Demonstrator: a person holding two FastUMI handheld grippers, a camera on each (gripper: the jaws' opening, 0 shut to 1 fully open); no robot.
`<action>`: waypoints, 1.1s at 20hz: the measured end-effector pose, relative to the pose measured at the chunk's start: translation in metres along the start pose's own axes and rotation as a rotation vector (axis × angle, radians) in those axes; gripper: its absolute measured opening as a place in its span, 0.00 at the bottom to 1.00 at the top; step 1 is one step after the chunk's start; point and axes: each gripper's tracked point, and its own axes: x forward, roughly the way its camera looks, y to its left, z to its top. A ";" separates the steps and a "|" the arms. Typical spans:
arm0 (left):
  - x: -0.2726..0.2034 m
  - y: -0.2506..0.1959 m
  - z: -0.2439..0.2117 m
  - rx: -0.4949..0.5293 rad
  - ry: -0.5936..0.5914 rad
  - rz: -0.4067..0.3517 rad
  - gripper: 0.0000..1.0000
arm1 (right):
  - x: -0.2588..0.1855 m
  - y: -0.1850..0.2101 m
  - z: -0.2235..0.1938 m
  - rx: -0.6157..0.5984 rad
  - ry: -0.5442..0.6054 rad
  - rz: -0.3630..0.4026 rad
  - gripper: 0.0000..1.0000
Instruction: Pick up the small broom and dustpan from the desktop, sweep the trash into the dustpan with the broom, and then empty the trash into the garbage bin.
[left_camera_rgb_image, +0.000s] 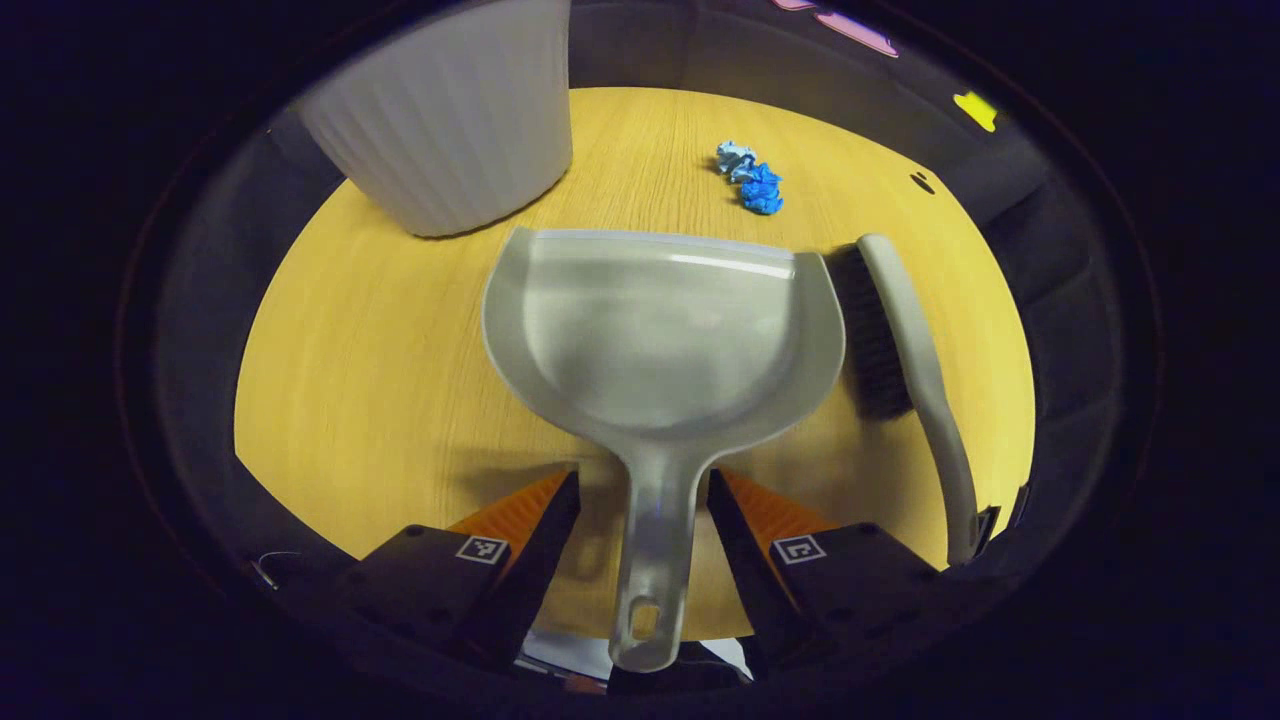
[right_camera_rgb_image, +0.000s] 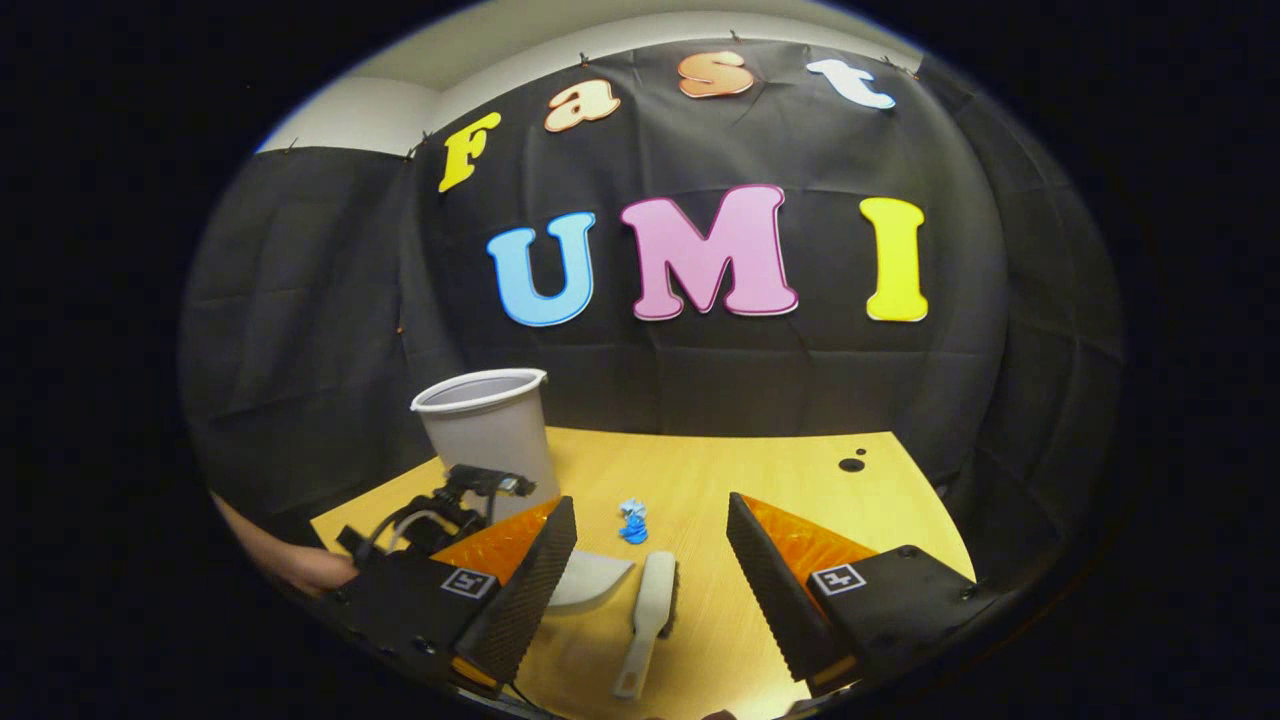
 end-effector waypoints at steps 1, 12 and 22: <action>0.001 0.000 0.004 -0.003 0.006 0.015 0.79 | -0.005 -0.007 -0.001 -0.010 0.002 0.012 0.98; 0.006 -0.014 0.012 0.006 0.095 0.018 0.31 | -0.009 -0.012 -0.005 0.095 0.071 0.059 0.98; 0.004 0.007 0.003 0.155 0.107 -0.062 0.30 | 0.019 0.020 -0.074 -0.007 0.395 -0.154 0.98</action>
